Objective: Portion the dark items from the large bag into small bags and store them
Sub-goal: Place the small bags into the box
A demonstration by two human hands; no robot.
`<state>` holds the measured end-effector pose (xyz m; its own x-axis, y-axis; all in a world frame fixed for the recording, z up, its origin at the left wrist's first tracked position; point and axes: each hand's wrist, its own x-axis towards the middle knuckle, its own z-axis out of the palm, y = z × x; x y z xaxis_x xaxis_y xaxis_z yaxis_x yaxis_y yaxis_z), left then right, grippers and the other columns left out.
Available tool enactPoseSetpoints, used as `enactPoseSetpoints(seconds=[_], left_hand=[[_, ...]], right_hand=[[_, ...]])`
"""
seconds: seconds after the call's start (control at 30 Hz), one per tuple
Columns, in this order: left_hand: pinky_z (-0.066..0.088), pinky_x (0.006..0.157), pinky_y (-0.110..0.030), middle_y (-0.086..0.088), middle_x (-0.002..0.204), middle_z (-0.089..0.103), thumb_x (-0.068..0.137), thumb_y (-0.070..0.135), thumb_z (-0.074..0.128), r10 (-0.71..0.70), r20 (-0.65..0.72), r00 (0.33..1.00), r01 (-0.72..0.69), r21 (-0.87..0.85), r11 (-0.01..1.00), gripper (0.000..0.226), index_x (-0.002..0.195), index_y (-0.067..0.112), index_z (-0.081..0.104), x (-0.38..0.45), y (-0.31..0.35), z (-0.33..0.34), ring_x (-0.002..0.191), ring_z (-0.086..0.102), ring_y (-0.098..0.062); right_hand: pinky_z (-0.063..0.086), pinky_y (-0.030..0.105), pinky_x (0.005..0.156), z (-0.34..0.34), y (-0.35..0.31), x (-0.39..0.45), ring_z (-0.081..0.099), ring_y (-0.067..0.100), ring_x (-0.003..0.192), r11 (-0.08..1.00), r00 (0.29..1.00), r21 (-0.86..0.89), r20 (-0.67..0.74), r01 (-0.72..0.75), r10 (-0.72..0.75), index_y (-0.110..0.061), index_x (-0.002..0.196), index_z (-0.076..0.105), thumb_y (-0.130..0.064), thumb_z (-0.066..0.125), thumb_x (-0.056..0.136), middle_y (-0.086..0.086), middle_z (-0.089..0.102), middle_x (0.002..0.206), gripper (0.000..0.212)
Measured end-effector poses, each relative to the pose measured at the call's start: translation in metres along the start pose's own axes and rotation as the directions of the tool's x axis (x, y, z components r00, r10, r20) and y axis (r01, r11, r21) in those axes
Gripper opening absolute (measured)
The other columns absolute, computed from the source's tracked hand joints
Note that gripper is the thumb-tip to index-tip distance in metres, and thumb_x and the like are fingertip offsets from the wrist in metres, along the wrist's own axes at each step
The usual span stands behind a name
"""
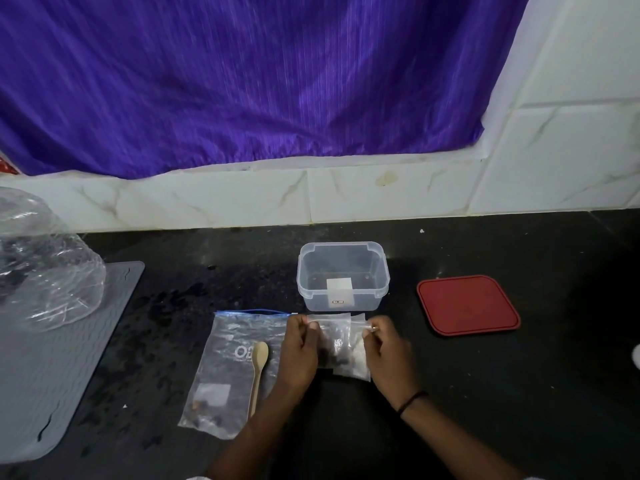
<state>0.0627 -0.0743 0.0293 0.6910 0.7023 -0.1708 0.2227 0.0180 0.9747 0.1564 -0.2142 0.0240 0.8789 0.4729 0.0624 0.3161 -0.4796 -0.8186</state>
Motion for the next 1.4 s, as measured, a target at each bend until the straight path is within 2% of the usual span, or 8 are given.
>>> enactPoseSetpoints(seconds=[0.17,0.33,0.6,0.7,0.9,1.07,1.23,1.4], left_hand=[[0.051,0.064,-0.038,-0.004,0.075,0.059,0.107,0.021,0.044,-0.004,-0.056,0.998,0.004,0.015,1.0,0.012,0.098,0.014,0.047,0.0,-0.001,0.0,0.067,0.058,-0.016],[0.049,0.066,-0.023,0.006,0.077,0.063,0.106,0.019,0.045,0.053,-0.108,0.993,-0.054,-0.004,0.999,0.012,0.105,0.016,0.056,-0.004,0.003,-0.001,0.071,0.058,-0.008],[0.055,0.061,-0.046,-0.009,0.077,0.062,0.106,0.028,0.045,0.307,-0.197,0.931,-0.302,0.052,0.952,0.008,0.109,0.03,0.051,0.017,0.054,-0.01,0.067,0.062,-0.024],[0.056,0.052,-0.031,-0.001,0.078,0.062,0.106,0.022,0.044,0.365,-0.21,0.907,-0.358,0.07,0.931,0.008,0.114,0.022,0.048,0.041,0.082,-0.006,0.06,0.062,-0.01],[0.061,0.07,-0.041,-0.005,0.095,0.064,0.103,0.007,0.045,0.306,-0.103,0.946,-0.266,0.289,0.92,0.017,0.114,0.02,0.044,0.102,0.102,0.014,0.078,0.066,-0.02],[0.058,0.08,-0.039,-0.017,0.112,0.065,0.095,-0.002,0.055,0.088,-0.02,0.996,-0.064,0.533,0.844,0.032,0.124,0.009,0.045,0.133,0.095,0.027,0.094,0.067,-0.03],[0.053,0.096,-0.041,-0.022,0.128,0.061,0.094,0.003,0.06,0.018,0.032,0.999,-0.035,0.724,0.689,0.059,0.145,0.0,0.032,0.15,0.09,0.041,0.114,0.062,-0.034],[0.047,0.104,-0.035,-0.019,0.14,0.053,0.098,0.011,0.061,-0.144,0.053,0.988,0.028,0.861,0.508,0.056,0.148,0.0,0.036,0.158,0.091,0.05,0.127,0.056,-0.029]], right_hand=[[0.046,0.031,0.066,0.0,0.007,0.002,0.055,0.014,0.077,0.993,0.997,-0.114,-0.078,0.012,-0.021,-0.021,0.085,0.051,-0.017,0.055,0.093,-0.005,0.055,0.083,0.01],[0.046,0.026,0.06,-0.01,-0.004,-0.001,0.057,0.007,0.069,0.994,0.989,0.064,-0.125,0.085,-0.077,-0.024,0.088,0.054,-0.014,0.055,0.095,-0.007,0.059,0.074,0.013],[0.04,0.014,0.061,-0.06,-0.059,0.044,0.054,0.009,0.073,0.931,0.927,0.188,-0.271,0.314,-0.258,-0.016,0.096,0.055,-0.004,0.051,0.098,-0.005,0.058,0.083,0.014],[0.039,0.006,0.062,-0.072,-0.071,0.082,0.053,0.002,0.072,0.938,0.918,0.111,-0.27,0.328,-0.289,-0.013,0.101,0.058,-0.002,0.05,0.097,-0.003,0.058,0.083,0.013],[0.04,0.02,0.078,-0.057,-0.066,0.155,0.058,0.017,0.097,0.991,0.992,-0.073,0.064,0.112,-0.107,-0.009,0.113,0.061,0.001,0.044,0.096,0.003,0.063,0.106,0.026],[0.048,0.031,0.077,-0.035,-0.062,0.173,0.061,0.026,0.096,0.935,0.946,-0.349,0.32,0.063,0.056,-0.011,0.109,0.058,0.005,0.044,0.091,0.011,0.062,0.107,0.028],[0.049,0.033,0.085,-0.018,-0.075,0.182,0.061,0.029,0.107,0.828,0.911,-0.556,0.375,0.074,0.17,-0.005,0.125,0.052,-0.009,0.051,0.096,0.014,0.061,0.119,0.029],[0.045,0.031,0.101,-0.002,-0.089,0.2,0.056,0.024,0.122,0.659,0.845,-0.746,0.411,0.095,0.343,-0.004,0.136,0.049,-0.02,0.05,0.1,0.011,0.057,0.133,0.04]])
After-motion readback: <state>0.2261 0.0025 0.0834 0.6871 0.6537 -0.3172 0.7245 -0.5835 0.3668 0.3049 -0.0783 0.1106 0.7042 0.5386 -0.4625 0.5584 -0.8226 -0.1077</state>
